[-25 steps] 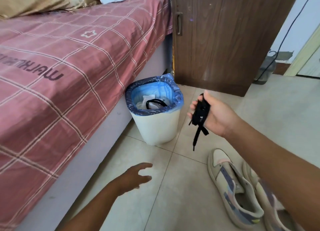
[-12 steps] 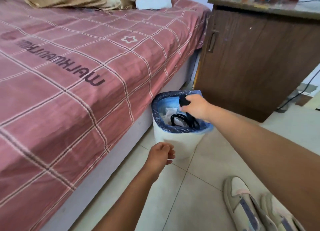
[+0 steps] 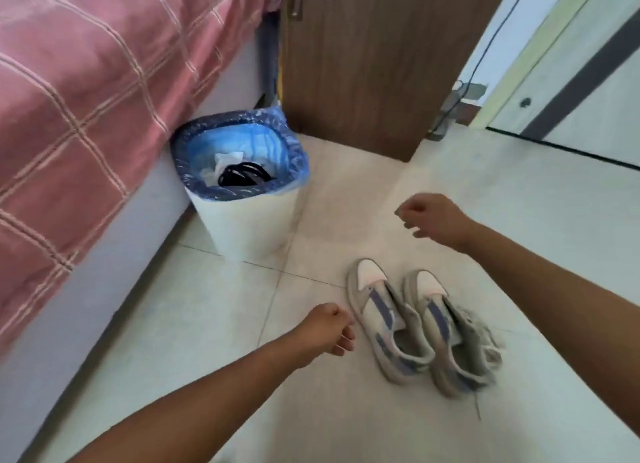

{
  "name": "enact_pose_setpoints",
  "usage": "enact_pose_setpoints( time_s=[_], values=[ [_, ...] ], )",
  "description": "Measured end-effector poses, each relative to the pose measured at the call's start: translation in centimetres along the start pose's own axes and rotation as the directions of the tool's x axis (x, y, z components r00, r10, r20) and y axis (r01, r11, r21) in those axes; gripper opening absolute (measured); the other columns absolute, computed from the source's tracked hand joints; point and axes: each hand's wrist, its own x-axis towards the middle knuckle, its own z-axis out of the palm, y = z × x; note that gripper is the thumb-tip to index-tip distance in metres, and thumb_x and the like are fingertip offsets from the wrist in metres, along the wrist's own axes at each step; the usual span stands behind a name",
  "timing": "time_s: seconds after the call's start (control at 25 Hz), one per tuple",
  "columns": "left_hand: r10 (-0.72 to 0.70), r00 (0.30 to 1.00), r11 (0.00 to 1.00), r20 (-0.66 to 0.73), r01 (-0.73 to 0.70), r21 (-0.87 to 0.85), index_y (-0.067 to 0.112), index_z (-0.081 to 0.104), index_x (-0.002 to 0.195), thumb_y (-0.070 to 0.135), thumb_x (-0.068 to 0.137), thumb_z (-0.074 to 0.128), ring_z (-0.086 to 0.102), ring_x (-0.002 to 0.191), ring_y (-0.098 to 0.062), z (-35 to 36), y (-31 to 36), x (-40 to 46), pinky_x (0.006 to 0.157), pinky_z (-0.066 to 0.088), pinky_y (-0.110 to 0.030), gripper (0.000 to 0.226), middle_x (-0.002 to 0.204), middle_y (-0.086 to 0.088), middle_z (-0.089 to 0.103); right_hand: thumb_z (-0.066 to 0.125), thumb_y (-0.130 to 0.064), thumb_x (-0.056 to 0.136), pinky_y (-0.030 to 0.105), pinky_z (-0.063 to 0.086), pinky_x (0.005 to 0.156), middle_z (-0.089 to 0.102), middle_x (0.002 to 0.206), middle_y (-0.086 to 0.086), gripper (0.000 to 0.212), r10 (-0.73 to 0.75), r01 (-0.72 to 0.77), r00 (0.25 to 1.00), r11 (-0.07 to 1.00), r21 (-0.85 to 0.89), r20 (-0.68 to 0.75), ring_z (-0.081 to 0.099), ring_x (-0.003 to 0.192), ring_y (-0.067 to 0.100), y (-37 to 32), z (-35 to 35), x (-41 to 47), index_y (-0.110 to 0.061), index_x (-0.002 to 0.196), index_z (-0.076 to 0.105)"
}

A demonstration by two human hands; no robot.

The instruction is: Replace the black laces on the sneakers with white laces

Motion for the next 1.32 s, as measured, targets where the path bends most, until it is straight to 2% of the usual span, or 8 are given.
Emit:
enact_pose_setpoints(
  time_s=[0.2,0.44,0.64,0.72,0.88,1.08,1.2,1.32],
  values=[
    [0.181,0.977,0.860,0.114,-0.214,0.463,0.017,0.051,0.084,0.025,0.093,0.047,0.061,0.084,-0.026,9.4,0.8,3.3,0.072,0.048,-0.036,0.013,0.091,-0.011,0.061,0.059,-0.011,0.088,0.026,0.040,0.071,0.059,0.085,0.008,0.021,0.337,-0.331,0.941,0.922,-0.199,-0.005,0.056,0.083,0.022,18.8,-1.9,-5.6,-0.017,0.068,0.058],
    [0.457,0.860,0.112,0.229,-0.311,0.944,0.014,0.060,0.109,0.049,0.066,0.075,0.061,0.084,-0.024,16.4,-1.0,3.0,0.067,0.048,-0.032,0.057,0.093,-0.007,0.061,0.058,-0.015,0.089,0.024,0.039,0.073,0.058,0.109,0.014,0.029,0.425,-0.429,0.903,0.883,-0.190,-0.065,0.055,0.091,0.025,29.2,-1.1,-9.7,-0.012,0.118,0.057],
    [0.320,0.947,0.271,0.028,-0.120,0.955,0.006,0.024,0.142,0.013,0.079,0.070,0.059,0.099,-0.027,19.5,-2.3,4.0,0.068,0.052,-0.035,0.078,0.112,-0.016,0.058,0.055,-0.031,0.090,0.033,0.046,0.088,0.049,0.123,0.010,0.044,0.386,-0.321,0.921,0.824,-0.466,0.049,0.052,0.110,0.028,33.9,2.5,-11.5,-0.025,0.132,0.043],
    [0.284,0.959,0.182,0.019,-0.073,0.981,0.004,0.029,0.138,0.012,0.063,0.082,0.062,0.088,-0.025,18.8,-3.1,3.6,0.058,0.051,-0.033,0.091,0.102,-0.014,0.062,0.046,-0.028,0.094,0.030,0.044,0.080,0.055,0.118,0.008,0.027,0.408,-0.363,0.913,0.799,-0.479,-0.010,0.056,0.106,0.026,34.3,2.1,-11.5,-0.021,0.120,0.049],
    [0.284,0.958,0.065,0.032,-0.053,0.997,0.013,-0.003,0.150,0.006,0.092,0.044,0.038,0.125,-0.025,16.5,-4.2,3.7,0.087,0.042,-0.033,0.075,0.141,-0.007,0.035,0.048,-0.024,0.094,0.030,0.042,0.079,0.060,0.116,0.012,0.025,0.516,-0.543,0.839,0.764,-0.348,-0.175,0.058,0.107,0.030,37.1,-0.8,-11.9,-0.010,0.114,0.056],
    [0.205,0.979,0.118,0.014,-0.039,0.992,0.025,-0.005,0.150,0.006,0.093,0.040,0.032,0.130,-0.024,14.7,-4.6,3.9,0.090,0.041,-0.034,0.075,0.145,-0.004,0.029,0.063,-0.014,0.087,0.032,0.044,0.068,0.064,0.077,0.011,0.021,0.560,-0.490,0.790,0.821,0.292,-0.249,0.061,0.071,0.027,35.1,-5.2,-11.3,0.003,0.100,0.067],
    [0.070,0.997,0.162,0.036,-0.047,0.986,0.024,0.006,0.149,0.013,0.096,0.037,0.035,0.129,-0.024,14.2,-2.8,3.5,0.094,0.042,-0.036,0.063,0.145,-0.006,0.030,0.059,-0.020,0.091,0.023,0.032,0.078,0.065,0.103,0.010,0.023,0.383,-0.404,0.832,0.914,0.035,-0.401,0.057,0.105,0.024,34.2,-8.7,-11.3,-0.007,0.107,0.070],
    [0.092,0.990,0.022,0.104,-0.107,0.994,0.018,0.030,0.137,0.028,0.099,0.036,0.044,0.123,-0.025,15.7,2.4,2.1,0.092,0.043,-0.037,0.040,0.139,-0.006,0.038,0.058,-0.018,0.091,0.023,0.036,0.077,0.066,0.098,0.006,0.017,0.315,-0.331,0.795,0.941,0.065,-0.518,0.058,0.098,0.023,32.4,-12.1,-12.0,-0.007,0.094,0.071]
  ],
)
